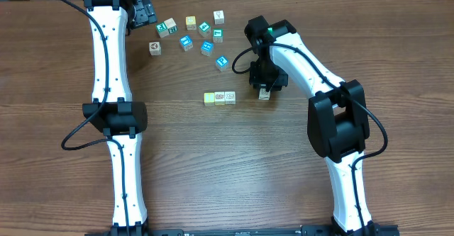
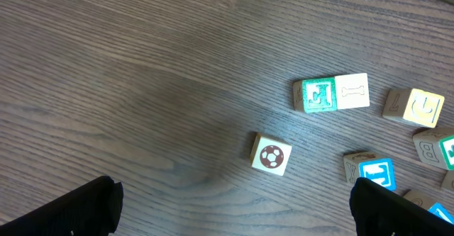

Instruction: Form a horizontal line

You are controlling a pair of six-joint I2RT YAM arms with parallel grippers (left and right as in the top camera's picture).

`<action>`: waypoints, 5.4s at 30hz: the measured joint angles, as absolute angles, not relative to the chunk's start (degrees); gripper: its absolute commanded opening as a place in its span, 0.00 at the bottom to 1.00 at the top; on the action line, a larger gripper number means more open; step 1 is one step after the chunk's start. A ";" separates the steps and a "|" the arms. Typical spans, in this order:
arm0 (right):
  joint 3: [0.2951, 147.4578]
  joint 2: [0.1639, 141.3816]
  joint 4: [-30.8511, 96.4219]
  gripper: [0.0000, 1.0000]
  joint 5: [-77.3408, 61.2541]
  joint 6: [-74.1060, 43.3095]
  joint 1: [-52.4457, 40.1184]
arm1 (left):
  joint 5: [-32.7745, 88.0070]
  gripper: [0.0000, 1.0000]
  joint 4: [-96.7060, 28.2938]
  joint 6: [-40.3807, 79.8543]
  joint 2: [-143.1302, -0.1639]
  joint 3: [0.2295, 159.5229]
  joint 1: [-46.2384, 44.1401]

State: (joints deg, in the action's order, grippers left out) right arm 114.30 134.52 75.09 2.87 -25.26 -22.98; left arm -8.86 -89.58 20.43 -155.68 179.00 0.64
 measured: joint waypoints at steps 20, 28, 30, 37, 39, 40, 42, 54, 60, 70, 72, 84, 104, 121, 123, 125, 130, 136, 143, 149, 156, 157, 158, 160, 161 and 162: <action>113.38 134.52 76.66 0.33 2.76 -25.26 -22.96 | -8.86 1.00 -89.58 20.43 -155.68 179.00 0.64; 113.36 134.52 76.49 0.33 1.96 -25.23 -22.98 | -8.86 1.00 -89.58 20.43 -155.68 179.00 0.64; 113.34 134.52 76.36 0.34 1.34 -25.26 -22.98 | -8.86 1.00 -89.58 20.43 -155.68 179.00 0.64; 113.34 134.52 76.29 0.28 0.67 -25.34 -22.96 | -8.86 1.00 -89.58 20.43 -155.68 179.00 0.64; 113.34 134.52 76.29 0.27 0.32 -25.39 -22.98 | -8.86 1.00 -89.58 20.43 -155.68 179.00 0.64; 113.34 134.52 76.25 0.27 0.23 -25.39 -22.98 | -8.86 1.00 -89.58 20.43 -155.68 179.00 0.64; 113.34 134.52 76.16 0.24 0.21 -25.43 -22.98 | -8.86 1.00 -89.58 20.43 -155.68 179.00 0.64; 113.34 134.52 75.96 0.23 -2.20 -25.45 -23.09 | -8.86 1.00 -89.58 20.43 -155.68 179.00 0.64; 113.34 134.52 75.59 0.26 -3.51 -25.41 -24.10 | -8.86 1.00 -89.58 20.43 -155.68 179.00 0.64; 113.34 134.52 75.22 0.30 -5.78 -25.32 -24.10 | -8.86 1.00 -89.58 20.43 -155.68 179.00 0.64; 113.34 134.52 75.02 0.30 -5.80 -25.26 -24.10 | -8.86 1.00 -89.58 20.43 -155.68 179.00 0.64; 113.34 134.52 73.93 0.34 -6.11 -25.23 -24.10 | -8.86 1.00 -89.58 20.43 -155.68 179.00 0.64; 113.34 134.52 65.10 0.42 -5.74 -25.23 -23.99 | -8.86 1.00 -89.58 20.43 -155.68 179.00 0.64; 113.34 134.52 73.38 0.04 -2.74 -22.70 -18.70 | -8.88 1.00 -89.58 20.43 -155.68 179.00 0.64; 113.34 134.52 73.87 0.04 -2.74 -22.48 -19.14 | -8.86 1.00 -89.58 20.43 -155.68 179.00 0.64; 113.34 134.52 74.19 0.04 -2.74 -22.46 -19.68 | -8.86 1.00 -89.58 20.43 -155.68 179.00 0.64; 113.34 134.52 74.35 0.04 -2.74 -22.41 -21.08 | -8.86 1.00 -89.58 20.43 -155.68 179.00 0.64; 113.34 134.52 75.66 0.04 -2.79 -22.41 -22.68 | -8.86 1.00 -89.58 20.43 -155.68 179.00 0.64; 113.34 134.52 75.88 0.04 -2.87 -22.41 -23.29 | -8.86 1.00 -89.58 20.43 -155.68 179.00 0.64; 113.34 134.52 75.37 0.05 -4.10 -22.41 -23.29 | -8.86 1.00 -89.58 20.43 -155.68 179.00 0.64; 113.34 134.52 74.94 0.08 -2.72 -22.39 -23.29 | -8.86 1.00 -89.58 20.43 -155.68 179.00 0.64; 113.34 134.52 74.59 0.08 -2.48 -22.37 -23.29 | -8.86 1.00 -89.58 20.43 -155.68 179.00 0.64; 113.34 134.52 74.32 0.08 -2.37 -22.37 -23.29 | -8.86 1.00 -89.58 20.43 -155.68 179.00 0.64; 113.32 134.52 73.58 0.08 -2.04 -22.24 -23.29 | -8.86 1.00 -89.58 20.43 -155.68 179.00 0.64; 112.99 134.52 73.01 0.07 -2.04 -22.26 -23.29 | -8.86 1.00 -89.58 20.43 -155.68 179.00 0.64; 112.68 134.52 72.53 0.04 -2.04 -22.26 -23.29 | -8.86 1.00 -89.58 20.43 -155.68 179.00 0.64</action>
